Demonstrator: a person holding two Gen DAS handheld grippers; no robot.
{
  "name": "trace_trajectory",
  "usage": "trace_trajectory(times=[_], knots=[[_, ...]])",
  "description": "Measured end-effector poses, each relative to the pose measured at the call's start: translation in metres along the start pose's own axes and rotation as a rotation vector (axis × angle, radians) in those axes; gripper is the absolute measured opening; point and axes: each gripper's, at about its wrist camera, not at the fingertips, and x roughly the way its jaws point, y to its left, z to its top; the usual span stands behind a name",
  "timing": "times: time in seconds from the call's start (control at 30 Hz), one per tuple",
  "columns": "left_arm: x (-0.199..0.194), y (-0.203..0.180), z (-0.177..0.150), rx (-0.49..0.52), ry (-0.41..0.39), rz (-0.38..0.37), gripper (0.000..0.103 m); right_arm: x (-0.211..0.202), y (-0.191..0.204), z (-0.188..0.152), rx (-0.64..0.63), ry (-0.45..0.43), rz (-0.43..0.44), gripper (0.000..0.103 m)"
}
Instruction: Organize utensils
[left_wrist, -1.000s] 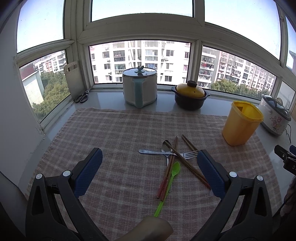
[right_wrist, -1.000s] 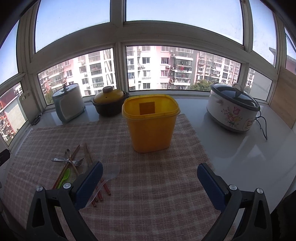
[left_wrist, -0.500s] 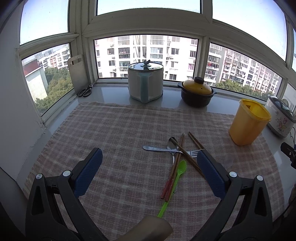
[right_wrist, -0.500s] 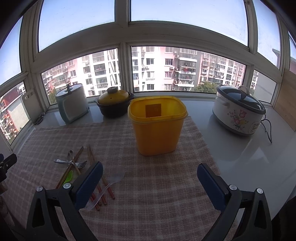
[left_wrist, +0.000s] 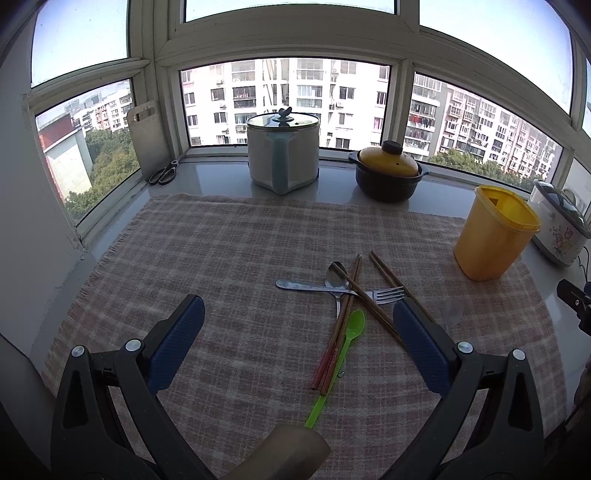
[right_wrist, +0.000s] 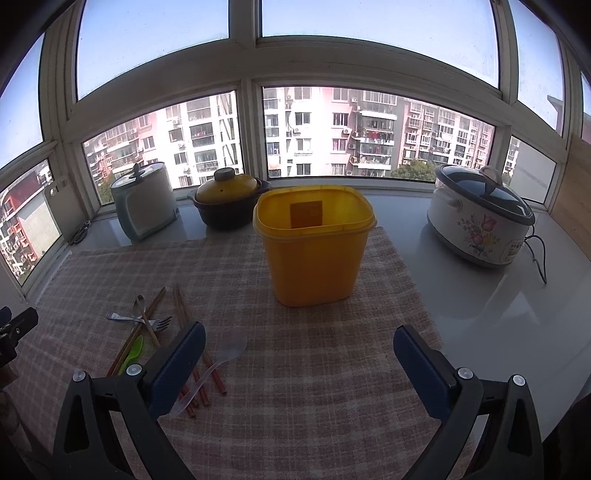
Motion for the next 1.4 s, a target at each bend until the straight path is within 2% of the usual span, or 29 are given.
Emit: trace_trajectory(times=[0.37, 0.6, 0.9, 1.13, 1.4], knots=[[0.01, -0.007, -0.011, 0.002, 0.07, -0.013, 0.103, 0.022, 0.005, -0.011, -0.018, 0.079, 0.059, 0.103], [0.014, -0.008, -0.014, -0.002, 0.124, -0.033, 0.103, 0.026, 0.018, -0.01, -0.078, 0.09, 0.075, 0.103], [0.033, -0.013, -0.02, 0.013, 0.219, -0.067, 0.103, 0.047, 0.022, -0.014, -0.074, 0.194, 0.106, 0.103], [0.041, -0.015, -0.023, 0.028, 0.236, -0.078, 0.103, 0.057, 0.024, -0.017, -0.076, 0.213, 0.1, 0.103], [0.048, -0.01, -0.022, 0.024, 0.235, -0.07, 0.103, 0.062, 0.029, -0.013, -0.093, 0.186, 0.087, 0.103]])
